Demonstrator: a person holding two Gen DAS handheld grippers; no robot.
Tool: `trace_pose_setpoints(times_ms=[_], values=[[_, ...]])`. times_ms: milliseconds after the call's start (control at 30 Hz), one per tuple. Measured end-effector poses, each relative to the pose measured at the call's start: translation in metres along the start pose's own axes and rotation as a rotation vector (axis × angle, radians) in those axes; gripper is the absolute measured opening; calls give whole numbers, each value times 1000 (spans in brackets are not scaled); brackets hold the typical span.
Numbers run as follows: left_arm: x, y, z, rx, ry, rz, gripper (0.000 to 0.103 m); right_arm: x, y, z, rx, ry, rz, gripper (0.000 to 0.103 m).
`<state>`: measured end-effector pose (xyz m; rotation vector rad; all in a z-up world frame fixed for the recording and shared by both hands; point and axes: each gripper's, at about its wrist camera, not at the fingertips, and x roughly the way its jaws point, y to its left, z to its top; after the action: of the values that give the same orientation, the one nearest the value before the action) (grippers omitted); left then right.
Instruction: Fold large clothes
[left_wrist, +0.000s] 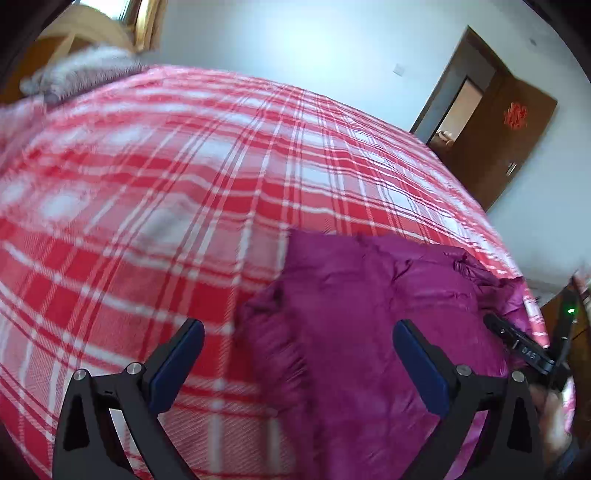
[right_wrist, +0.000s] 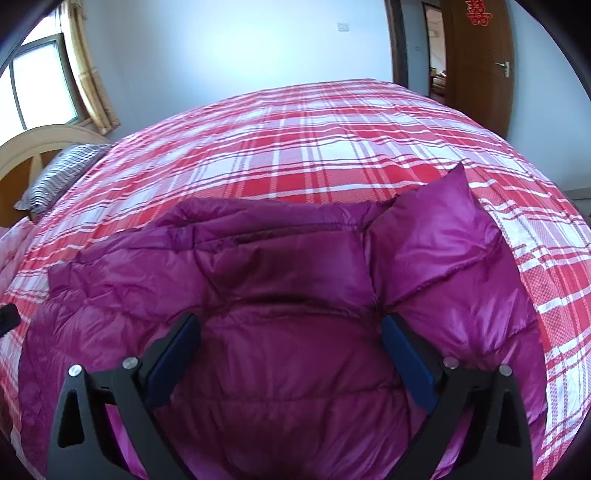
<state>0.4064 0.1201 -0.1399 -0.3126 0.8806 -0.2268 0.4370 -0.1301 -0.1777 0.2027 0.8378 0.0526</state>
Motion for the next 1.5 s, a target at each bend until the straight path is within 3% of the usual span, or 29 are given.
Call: trace_pose_setpoints(times_ms=[100, 167, 300, 500, 633, 700, 733, 767, 900, 1100, 1200, 1500], values=[[5, 13, -8, -73, 11, -122, 102, 7, -3, -1, 10, 11, 28, 103], [17, 10, -13, -86, 58, -200, 102, 11, 0, 0, 2, 17, 15, 103], [28, 0, -22, -69, 72, -172, 102, 9, -2, -2, 10, -3, 31, 103], [13, 2, -38, -42, 110, -211, 99, 3, -13, -4, 60, -38, 100, 103], [-1, 6, -56, 12, 105, -236, 81, 2, -11, -4, 60, -44, 103, 103], [-1, 9, -60, 0, 113, -262, 57, 2, -12, -4, 62, -48, 106, 103], [2, 12, -62, -39, 137, -320, 29, 2, -12, -4, 62, -48, 105, 103], [4, 14, -64, -84, 157, -372, 22, 2, -11, -4, 60, -48, 102, 103], [-3, 10, -69, -95, 126, -381, 18, 0, -11, -5, 61, -54, 105, 103], [-38, 11, -56, -196, 38, -483, 11, -5, -13, -8, 63, -68, 128, 103], [-58, -11, -45, -209, 4, -543, 11, -4, -12, -7, 57, -66, 130, 103], [-103, -119, -18, -109, -75, -553, 11, -4, -14, -7, 66, -68, 144, 103]])
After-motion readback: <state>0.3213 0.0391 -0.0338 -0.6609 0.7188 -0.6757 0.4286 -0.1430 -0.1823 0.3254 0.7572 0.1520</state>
